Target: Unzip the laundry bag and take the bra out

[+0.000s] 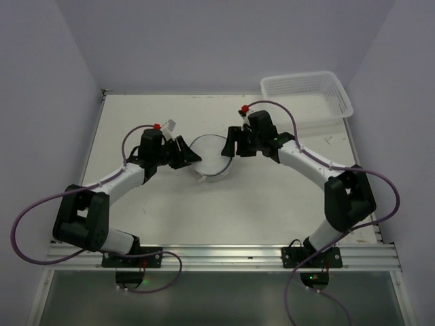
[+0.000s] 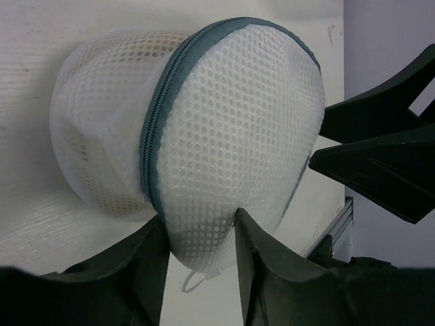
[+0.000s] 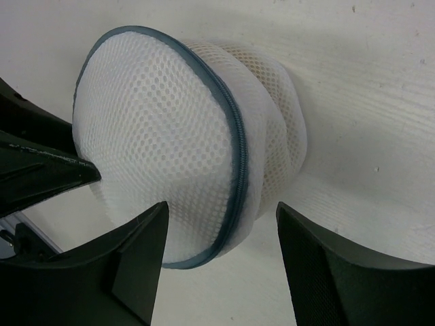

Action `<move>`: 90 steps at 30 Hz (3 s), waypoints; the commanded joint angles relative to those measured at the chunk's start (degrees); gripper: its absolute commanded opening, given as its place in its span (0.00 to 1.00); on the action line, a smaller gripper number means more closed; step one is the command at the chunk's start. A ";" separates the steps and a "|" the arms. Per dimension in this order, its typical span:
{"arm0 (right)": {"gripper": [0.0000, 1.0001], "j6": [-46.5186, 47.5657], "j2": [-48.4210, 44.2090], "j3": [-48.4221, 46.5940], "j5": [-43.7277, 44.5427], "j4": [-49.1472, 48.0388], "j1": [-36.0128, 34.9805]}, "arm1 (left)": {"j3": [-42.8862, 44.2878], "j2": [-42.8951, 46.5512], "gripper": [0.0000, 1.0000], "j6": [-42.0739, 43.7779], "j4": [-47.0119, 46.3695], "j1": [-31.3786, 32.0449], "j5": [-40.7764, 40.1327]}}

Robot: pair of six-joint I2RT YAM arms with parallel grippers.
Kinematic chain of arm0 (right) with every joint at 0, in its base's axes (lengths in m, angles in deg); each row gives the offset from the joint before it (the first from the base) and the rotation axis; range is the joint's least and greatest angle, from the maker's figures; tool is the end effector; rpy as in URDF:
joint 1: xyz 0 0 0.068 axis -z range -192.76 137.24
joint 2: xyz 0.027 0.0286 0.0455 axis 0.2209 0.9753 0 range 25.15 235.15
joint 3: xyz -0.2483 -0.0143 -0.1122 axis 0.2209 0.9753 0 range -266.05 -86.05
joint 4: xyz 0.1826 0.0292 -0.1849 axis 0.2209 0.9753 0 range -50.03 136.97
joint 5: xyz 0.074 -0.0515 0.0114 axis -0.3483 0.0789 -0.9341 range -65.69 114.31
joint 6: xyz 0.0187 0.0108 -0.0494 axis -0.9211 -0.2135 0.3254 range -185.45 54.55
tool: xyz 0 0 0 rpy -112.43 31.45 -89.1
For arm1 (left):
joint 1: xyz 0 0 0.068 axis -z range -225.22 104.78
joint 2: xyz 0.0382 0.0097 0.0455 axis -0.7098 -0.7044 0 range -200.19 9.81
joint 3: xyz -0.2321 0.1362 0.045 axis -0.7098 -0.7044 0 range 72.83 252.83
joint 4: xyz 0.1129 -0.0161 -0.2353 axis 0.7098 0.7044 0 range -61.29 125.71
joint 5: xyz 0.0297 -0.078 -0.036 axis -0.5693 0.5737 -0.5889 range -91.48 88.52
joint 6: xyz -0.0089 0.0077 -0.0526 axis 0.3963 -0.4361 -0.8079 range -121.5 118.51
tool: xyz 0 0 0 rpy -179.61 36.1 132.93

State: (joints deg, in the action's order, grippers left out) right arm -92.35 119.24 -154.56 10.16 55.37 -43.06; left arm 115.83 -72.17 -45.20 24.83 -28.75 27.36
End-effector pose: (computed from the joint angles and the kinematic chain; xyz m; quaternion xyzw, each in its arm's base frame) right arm 0.3131 0.1930 0.2541 -0.0779 0.9010 0.2955 0.3079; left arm 0.2805 -0.1007 0.2070 -0.0907 0.8623 -0.4151 0.2755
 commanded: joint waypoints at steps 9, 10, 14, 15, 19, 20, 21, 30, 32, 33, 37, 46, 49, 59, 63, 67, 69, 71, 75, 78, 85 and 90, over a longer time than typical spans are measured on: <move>0.67 -4.73 -22.77 16.89 6.75 -11.25 -2.38 | -2.31 5.68 0.01 -9.19 -7.71 2.34 1.48; 0.66 -5.70 -24.37 19.35 7.55 -13.36 -4.74 | -2.22 6.12 0.00 -9.99 -7.72 2.60 1.22; 0.61 -8.78 -26.59 26.49 12.57 -20.13 -12.49 | -1.17 6.56 0.00 -13.07 -7.20 3.83 -0.01; 0.61 -9.48 -26.15 27.02 12.57 -21.01 -13.19 | -0.91 6.48 0.00 -13.34 -6.76 3.92 -0.19; 0.53 -10.37 -20.71 27.56 9.51 -24.89 -14.52 | -0.38 6.83 0.00 -13.95 -5.26 3.92 -0.45; 0.52 -9.59 -19.74 26.86 8.89 -26.02 -14.69 | -0.46 7.00 0.00 -14.04 -5.09 4.01 -0.63; 0.51 -9.23 -18.86 26.50 8.27 -26.47 -15.04 | -0.55 7.18 0.00 -14.39 -4.65 4.01 -0.71; 0.49 -7.38 -13.14 24.30 2.82 -31.22 -15.84 | -1.25 9.64 0.00 -15.97 -3.94 4.36 -1.77; 0.49 -6.86 -12.61 23.86 3.08 -31.30 -15.84 | -1.34 9.64 0.00 -16.15 -3.85 4.45 -1.60; 0.49 -6.68 -12.26 23.78 2.99 -31.39 -15.84 | -1.43 9.73 0.00 -16.24 -3.85 4.45 -1.51; 0.49 -6.15 -11.47 22.55 2.73 -31.57 -15.84 | -1.69 10.17 0.00 -16.33 -3.68 4.62 -1.51; 0.39 -4.92 -10.32 20.70 2.81 -30.87 -15.84 | -1.78 11.04 0.00 -15.19 -2.54 4.71 -1.15; 0.27 -3.96 -10.32 20.43 3.17 -30.17 -15.84 | -1.70 11.05 0.00 -14.48 -1.92 4.80 -1.07; 0.00 0.17 -17.87 28.16 7.47 -23.15 -10.84 | 2.26 9.99 0.00 -5.18 7.21 3.66 -1.42; 0.00 1.75 -23.15 29.05 9.31 -16.64 -5.74 | 3.58 9.03 0.00 -1.13 9.76 1.91 1.21; 0.00 4.92 -26.05 27.82 14.06 -11.89 -5.20 | 5.68 6.84 0.00 4.93 12.66 0.32 5.43; 0.00 5.19 -26.06 26.59 13.28 -9.60 -5.29 | 8.49 3.25 0.00 9.41 15.38 -0.38 8.59; 0.00 3.87 -26.06 25.18 10.22 -8.98 -5.55 | 11.30 0.34 0.00 11.96 17.40 -0.74 8.96; 0.00 -1.13 -25.44 23.60 7.47 -10.47 -8.01 | 19.82 -7.48 0.14 8.82 15.58 -0.82 6.93; 0.00 -5.53 -22.73 21.50 7.30 -12.58 -10.81 | 21.68 -9.34 0.56 3.46 12.24 -0.82 7.11; 0.00 -10.89 -13.50 12.27 8.26 -13.73 -16.10 | 10.47 3.47 1.00 -5.15 10.56 -0.74 -3.34; 0.00 -11.25 -9.01 8.84 7.39 -14.60 -18.12 | 2.27 11.83 0.97 -10.96 7.85 2.24 -6.69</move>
State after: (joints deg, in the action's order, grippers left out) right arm -101.77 108.57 -141.97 17.31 42.56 -60.20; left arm 121.47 -62.92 -50.86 36.33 -28.73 23.80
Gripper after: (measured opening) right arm 0.010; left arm 0.989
